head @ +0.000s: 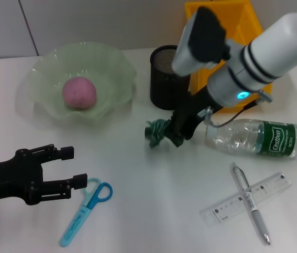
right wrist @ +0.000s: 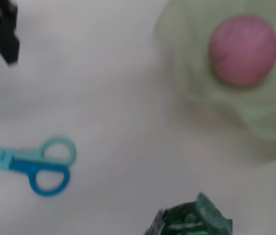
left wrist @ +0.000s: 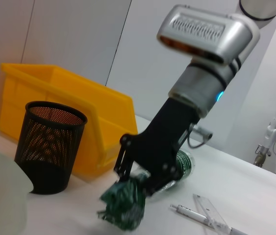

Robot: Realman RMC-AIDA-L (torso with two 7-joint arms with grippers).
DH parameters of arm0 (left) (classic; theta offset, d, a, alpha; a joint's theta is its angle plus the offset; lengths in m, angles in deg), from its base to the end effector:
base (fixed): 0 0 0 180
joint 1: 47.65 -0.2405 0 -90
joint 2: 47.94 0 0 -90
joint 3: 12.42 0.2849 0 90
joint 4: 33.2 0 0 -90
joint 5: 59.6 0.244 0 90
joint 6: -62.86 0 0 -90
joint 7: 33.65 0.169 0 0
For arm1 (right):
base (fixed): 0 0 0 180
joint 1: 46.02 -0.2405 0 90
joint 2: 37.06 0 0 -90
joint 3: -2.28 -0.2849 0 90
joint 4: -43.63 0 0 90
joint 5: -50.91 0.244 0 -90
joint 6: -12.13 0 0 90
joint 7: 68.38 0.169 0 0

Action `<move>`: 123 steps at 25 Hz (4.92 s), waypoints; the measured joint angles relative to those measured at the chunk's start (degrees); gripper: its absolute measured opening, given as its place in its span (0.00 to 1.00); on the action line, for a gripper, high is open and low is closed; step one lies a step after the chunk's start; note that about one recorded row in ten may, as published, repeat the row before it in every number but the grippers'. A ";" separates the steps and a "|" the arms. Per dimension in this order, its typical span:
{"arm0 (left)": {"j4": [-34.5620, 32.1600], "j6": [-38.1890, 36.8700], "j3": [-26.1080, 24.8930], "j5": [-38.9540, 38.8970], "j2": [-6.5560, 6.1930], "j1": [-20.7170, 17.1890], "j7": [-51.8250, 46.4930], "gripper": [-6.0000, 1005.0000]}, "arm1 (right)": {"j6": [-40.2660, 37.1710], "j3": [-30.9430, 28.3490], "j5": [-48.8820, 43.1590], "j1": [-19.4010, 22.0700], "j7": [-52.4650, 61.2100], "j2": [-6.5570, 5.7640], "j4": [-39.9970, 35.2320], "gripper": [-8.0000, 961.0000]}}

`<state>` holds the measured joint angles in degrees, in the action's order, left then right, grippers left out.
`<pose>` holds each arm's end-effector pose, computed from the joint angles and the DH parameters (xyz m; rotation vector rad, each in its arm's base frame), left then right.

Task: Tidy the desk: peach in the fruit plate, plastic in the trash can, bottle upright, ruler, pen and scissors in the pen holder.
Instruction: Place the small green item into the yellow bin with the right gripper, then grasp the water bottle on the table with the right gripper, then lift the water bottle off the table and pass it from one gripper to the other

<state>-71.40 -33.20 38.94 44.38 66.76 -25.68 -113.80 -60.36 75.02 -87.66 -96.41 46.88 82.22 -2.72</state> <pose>-0.3181 0.3290 -0.0178 -2.8115 -0.6819 -0.7742 0.1805 0.4624 -0.0963 -2.8735 0.4264 -0.3263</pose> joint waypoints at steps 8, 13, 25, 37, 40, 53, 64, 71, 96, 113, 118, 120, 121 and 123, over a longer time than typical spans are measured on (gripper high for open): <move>0.07 0.00 0.05 -0.06 0.00 0.01 0.27 0.84 | -9.04 -12.17 5.24 4.17 -2.14 -0.48 -10.19 0.11; -0.03 0.00 0.05 -0.04 -0.01 0.06 0.21 0.84 | -10.54 -23.54 10.55 6.18 -3.34 -0.97 -12.69 0.07; -0.22 0.00 0.05 0.08 0.37 0.09 0.59 0.84 | 5.82 -34.88 13.38 9.58 -2.88 -2.32 -11.38 0.08; 0.22 0.01 0.05 0.09 0.49 0.09 0.62 0.84 | 15.10 -28.76 8.39 7.63 -2.77 -1.79 -4.11 0.39; 0.23 0.01 0.05 0.09 0.48 0.01 0.62 0.84 | 15.13 -28.76 8.32 7.75 -2.65 -1.78 -4.22 0.47; 0.23 0.01 0.05 0.08 0.43 -0.13 0.62 0.84 | 7.68 -29.84 19.95 10.75 -1.36 -2.45 -9.52 0.78; 0.23 0.16 0.05 0.04 0.56 0.09 0.62 0.84 | -22.29 -31.93 15.05 9.85 -1.95 -5.65 -18.53 0.78; 0.22 0.64 -0.48 -0.11 0.87 0.09 0.62 0.84 | -31.84 -31.14 -2.36 6.12 -3.29 -6.12 -20.89 0.78; 0.26 3.98 -1.35 -0.35 2.17 0.17 0.02 0.84 | -27.00 -16.53 -23.94 5.32 -10.55 -3.77 -20.11 0.78; -0.31 3.60 -1.99 -0.36 2.09 0.17 -0.21 0.84 | -17.25 -11.80 -28.28 4.86 -11.56 -1.57 -11.58 0.78; -0.38 3.53 -1.98 -0.36 2.01 0.22 -0.25 0.84 | -15.67 -11.35 -28.66 4.38 -11.57 -1.32 -9.15 0.78; -0.39 3.51 -1.98 -0.36 1.95 0.28 -0.26 0.84 | -15.26 -11.17 -28.66 4.36 -11.55 -1.25 -8.72 0.78; -0.39 3.48 -1.98 -0.36 1.94 0.33 -0.26 0.84 | -14.97 -11.11 -28.66 4.33 -11.48 -1.24 -8.36 0.78; -0.39 3.44 -1.97 -0.36 1.89 0.38 -0.26 0.84 | -14.53 -11.09 -28.66 4.28 -11.40 -1.23 -7.74 0.78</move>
<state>-71.79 -29.77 36.97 44.02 68.66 -25.30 -114.06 -74.89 63.93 -116.31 -92.13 35.47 81.00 -10.46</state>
